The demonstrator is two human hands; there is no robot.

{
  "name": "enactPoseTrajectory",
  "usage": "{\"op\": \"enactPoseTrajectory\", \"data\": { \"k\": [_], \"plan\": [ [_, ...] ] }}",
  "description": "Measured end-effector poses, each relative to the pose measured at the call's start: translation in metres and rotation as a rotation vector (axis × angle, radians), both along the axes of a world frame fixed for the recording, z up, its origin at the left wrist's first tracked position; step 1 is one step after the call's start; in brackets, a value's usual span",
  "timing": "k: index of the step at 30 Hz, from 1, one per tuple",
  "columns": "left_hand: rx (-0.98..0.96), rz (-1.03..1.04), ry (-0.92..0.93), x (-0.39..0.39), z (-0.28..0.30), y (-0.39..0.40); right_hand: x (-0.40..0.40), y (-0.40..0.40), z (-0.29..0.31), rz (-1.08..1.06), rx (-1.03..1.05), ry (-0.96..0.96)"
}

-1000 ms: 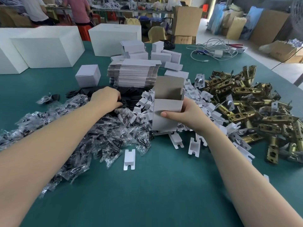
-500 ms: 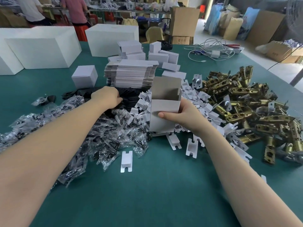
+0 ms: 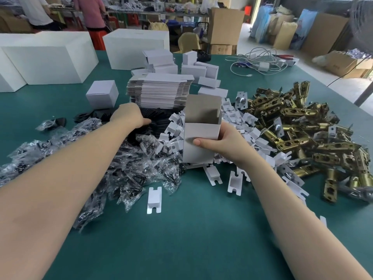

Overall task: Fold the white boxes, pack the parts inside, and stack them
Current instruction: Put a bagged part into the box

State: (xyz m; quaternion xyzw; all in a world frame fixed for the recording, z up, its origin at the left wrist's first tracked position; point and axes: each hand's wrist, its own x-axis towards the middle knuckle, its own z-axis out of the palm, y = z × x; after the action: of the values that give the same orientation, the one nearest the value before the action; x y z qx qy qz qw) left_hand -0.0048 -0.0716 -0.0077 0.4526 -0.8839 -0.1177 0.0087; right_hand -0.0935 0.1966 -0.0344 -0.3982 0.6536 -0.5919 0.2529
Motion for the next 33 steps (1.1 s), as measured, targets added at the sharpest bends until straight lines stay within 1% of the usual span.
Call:
{"op": "enactPoseTrajectory", "data": {
  "k": [2,3,7,11,14,16,18,20,21,22,24,25,26,27,29,31,33],
  "plan": [
    [-0.098,0.018,-0.043,-0.002,-0.003,0.008,0.000,0.000,0.000,-0.003,0.007,0.012],
    [-0.110,0.022,-0.052,-0.004,-0.004,0.010,0.000,0.000,0.000,-0.003,0.008,0.015],
    [0.007,0.042,-0.089,-0.008,-0.001,0.006,0.000,0.000,0.000,0.006,0.001,-0.002],
    [0.002,-0.021,-0.135,-0.008,0.002,0.003,0.000,0.000,0.000,0.015,-0.007,-0.015],
    [0.056,-0.028,-0.134,-0.007,0.008,0.003,-0.001,0.000,0.000,0.012,-0.006,-0.015],
    [0.120,-0.038,-0.067,-0.002,0.013,0.000,-0.001,0.000,0.000,0.012,-0.006,-0.015],
    [0.117,-0.060,0.043,0.005,0.020,-0.002,-0.001,0.000,0.000,0.012,-0.005,-0.014],
    [0.056,-0.106,0.194,0.010,0.028,-0.006,-0.001,0.000,-0.001,0.010,-0.006,-0.021],
    [0.072,-0.134,0.303,0.011,0.033,-0.007,-0.001,0.000,-0.001,0.010,-0.006,-0.023],
    [0.169,-0.156,0.450,0.013,0.037,-0.005,-0.001,0.000,-0.001,0.011,-0.005,-0.024],
    [0.522,-0.160,0.779,0.017,0.047,0.008,0.000,0.000,0.000,0.011,-0.007,-0.025],
    [0.689,-0.151,0.907,0.021,0.050,0.016,0.000,0.000,0.000,0.012,-0.008,-0.023],
    [0.816,-0.148,0.982,0.025,0.051,0.024,0.001,0.000,0.001,0.012,-0.007,-0.022],
    [0.920,-0.151,1.008,0.028,0.051,0.030,0.001,0.000,0.001,0.009,-0.007,-0.024],
    [1.085,-0.157,0.970,0.036,0.050,0.040,0.002,0.000,0.001,0.009,-0.013,-0.030],
    [1.193,-0.145,0.943,0.040,0.049,0.045,0.002,0.000,0.001,0.011,-0.018,-0.032],
    [1.288,-0.123,0.969,0.042,0.050,0.048,0.002,0.000,0.001,0.009,-0.020,-0.033]
  ]
}}
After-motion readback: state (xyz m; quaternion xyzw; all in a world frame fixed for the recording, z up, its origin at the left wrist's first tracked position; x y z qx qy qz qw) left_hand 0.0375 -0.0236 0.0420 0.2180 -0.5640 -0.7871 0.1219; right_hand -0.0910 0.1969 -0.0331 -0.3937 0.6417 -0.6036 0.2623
